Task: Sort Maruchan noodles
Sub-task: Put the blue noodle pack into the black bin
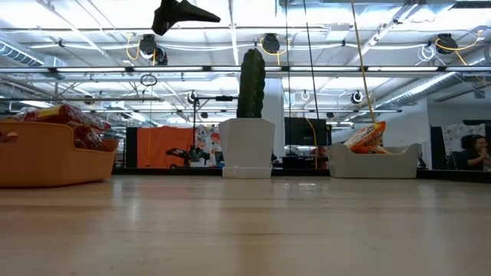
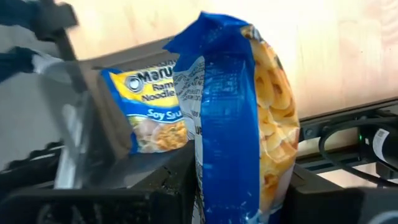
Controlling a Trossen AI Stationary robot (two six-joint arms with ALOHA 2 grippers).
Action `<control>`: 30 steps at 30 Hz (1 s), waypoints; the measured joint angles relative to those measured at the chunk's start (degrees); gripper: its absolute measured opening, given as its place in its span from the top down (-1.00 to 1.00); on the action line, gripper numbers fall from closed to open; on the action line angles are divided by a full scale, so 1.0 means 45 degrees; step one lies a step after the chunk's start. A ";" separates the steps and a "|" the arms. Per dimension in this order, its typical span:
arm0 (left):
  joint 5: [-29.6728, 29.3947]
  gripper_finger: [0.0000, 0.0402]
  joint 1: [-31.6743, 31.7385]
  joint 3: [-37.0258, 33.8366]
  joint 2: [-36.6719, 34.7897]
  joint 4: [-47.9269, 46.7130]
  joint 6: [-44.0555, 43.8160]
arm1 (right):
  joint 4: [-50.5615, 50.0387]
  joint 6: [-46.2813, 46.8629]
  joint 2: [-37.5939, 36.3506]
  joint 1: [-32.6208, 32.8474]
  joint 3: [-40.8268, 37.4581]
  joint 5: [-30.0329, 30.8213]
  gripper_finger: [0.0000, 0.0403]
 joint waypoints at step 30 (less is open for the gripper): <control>-0.0442 -0.58 -0.0331 0.0000 0.0000 -0.0244 0.0110 | 0.4906 -0.0783 0.0580 0.0076 -0.3024 0.0019 -0.08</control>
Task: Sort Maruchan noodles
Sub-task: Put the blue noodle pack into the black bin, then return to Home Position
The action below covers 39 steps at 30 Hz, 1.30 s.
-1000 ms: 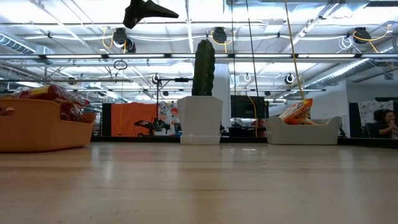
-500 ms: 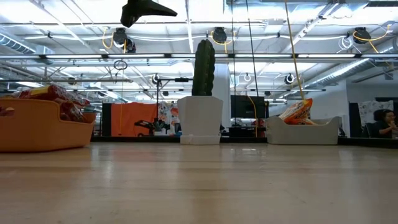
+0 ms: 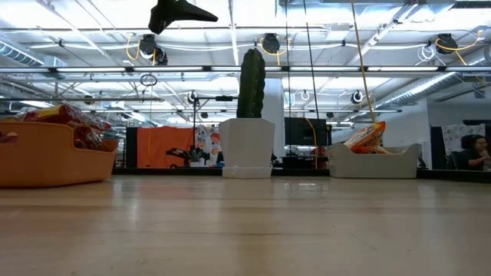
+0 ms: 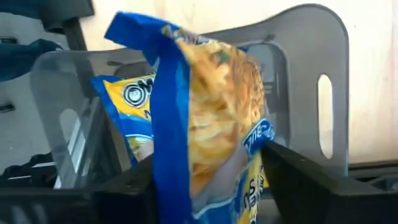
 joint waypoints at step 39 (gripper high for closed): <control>0.0830 0.00 0.0000 -0.0007 -0.0398 0.1343 0.5092 | 0.5232 -0.7996 -0.3777 -0.1987 0.0010 0.6042 0.40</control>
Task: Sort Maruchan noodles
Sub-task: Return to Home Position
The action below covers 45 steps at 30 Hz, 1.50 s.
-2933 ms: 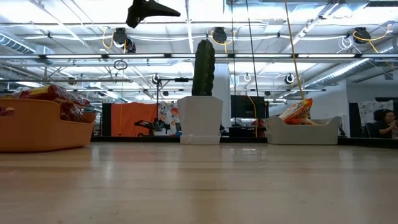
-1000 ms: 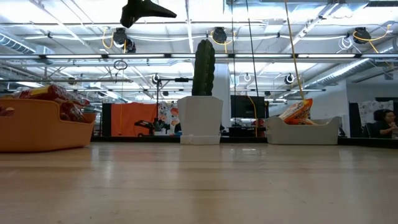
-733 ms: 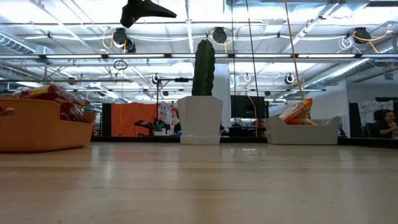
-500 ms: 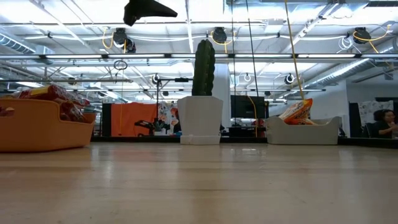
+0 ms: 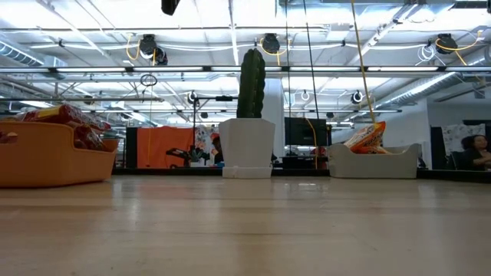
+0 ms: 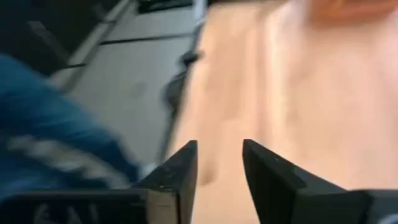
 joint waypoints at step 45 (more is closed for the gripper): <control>0.5324 0.96 0.5513 0.0007 -0.2788 -0.0878 0.3832 | 0.6515 -0.8794 -0.7703 -0.6845 -0.7452 0.1623 1.00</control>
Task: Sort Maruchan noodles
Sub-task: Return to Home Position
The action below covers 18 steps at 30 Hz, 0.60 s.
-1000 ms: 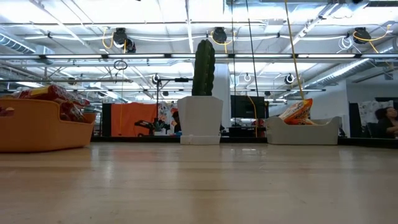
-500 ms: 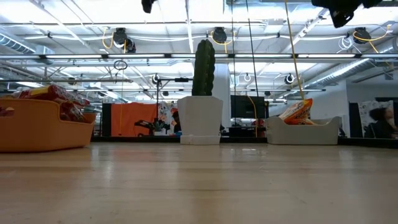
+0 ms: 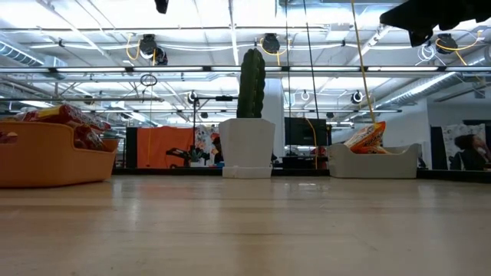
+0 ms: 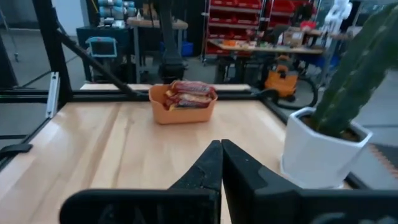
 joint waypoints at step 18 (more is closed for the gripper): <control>-0.0607 0.94 -0.0052 -0.0016 0.0078 0.0235 0.1012 | -0.0295 -0.0213 -0.4103 -0.0981 -0.2003 -0.4518 1.00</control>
